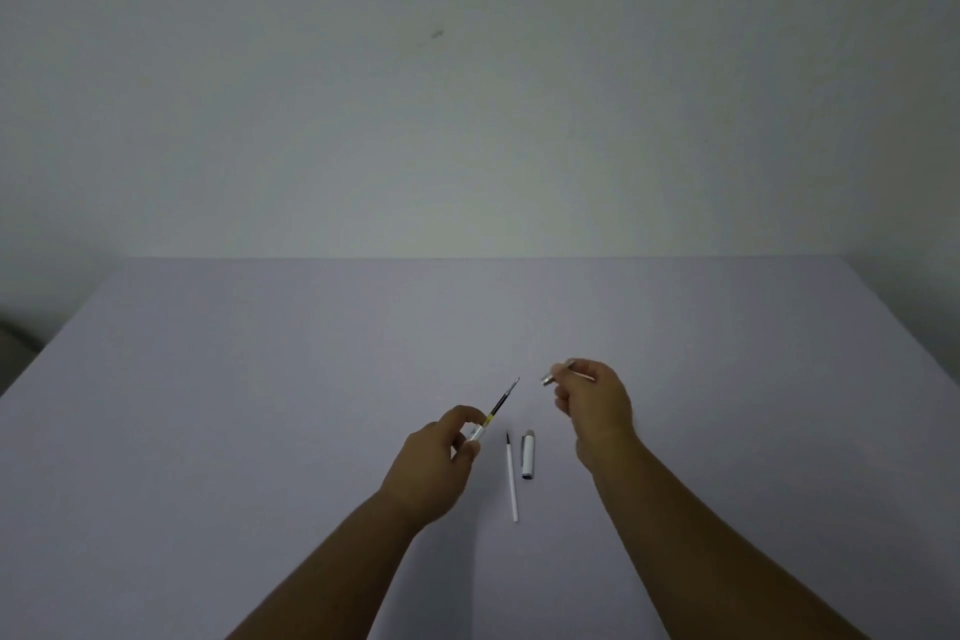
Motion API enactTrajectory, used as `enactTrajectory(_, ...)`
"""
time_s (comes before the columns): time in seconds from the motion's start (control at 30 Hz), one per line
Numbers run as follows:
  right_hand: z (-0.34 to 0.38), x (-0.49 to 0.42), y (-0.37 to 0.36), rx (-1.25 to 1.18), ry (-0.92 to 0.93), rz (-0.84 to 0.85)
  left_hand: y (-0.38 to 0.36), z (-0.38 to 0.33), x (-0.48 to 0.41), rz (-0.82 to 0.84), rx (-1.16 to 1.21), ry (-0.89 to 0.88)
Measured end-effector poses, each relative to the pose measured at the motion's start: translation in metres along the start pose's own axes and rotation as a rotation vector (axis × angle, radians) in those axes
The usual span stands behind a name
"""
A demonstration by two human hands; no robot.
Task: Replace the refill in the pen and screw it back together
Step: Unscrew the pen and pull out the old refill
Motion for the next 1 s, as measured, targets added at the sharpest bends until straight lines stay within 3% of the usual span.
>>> enactTrajectory(0.17, -0.044, -0.003, 0.013, 0.751, -0.186, 0.122, -0.005, 0.003, -0.002, -0.006, 0.073, 0.018)
enactTrajectory(0.33, -0.072, -0.006, 0.014, 1.001, -0.205, 0.194, -0.009, 0.006, -0.008, 0.009, 0.089, 0.032)
enactTrajectory(0.83, -0.076, -0.005, 0.013, 0.922, -0.147, 0.181, -0.016, 0.008, -0.016, 0.022, 0.079, 0.027)
enactTrajectory(0.9, -0.063, -0.003, 0.012, 0.785, -0.086, 0.145, -0.016, 0.007, -0.016, 0.024, 0.076, 0.025)
enactTrajectory(1.0, -0.046, -0.001, 0.0, 0.231, -0.113, 0.233, -0.015, 0.005, -0.018, 0.026, 0.069, 0.023)
Point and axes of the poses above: each hand's wrist, its own x-axis away from the middle knuckle, its own y-axis out of the back of the hand, z = x × y, the point moved 5 cm from there along -x, towards the middle knuckle, and after that the axes turned 15 degrees about z, right-handed, at the moved point
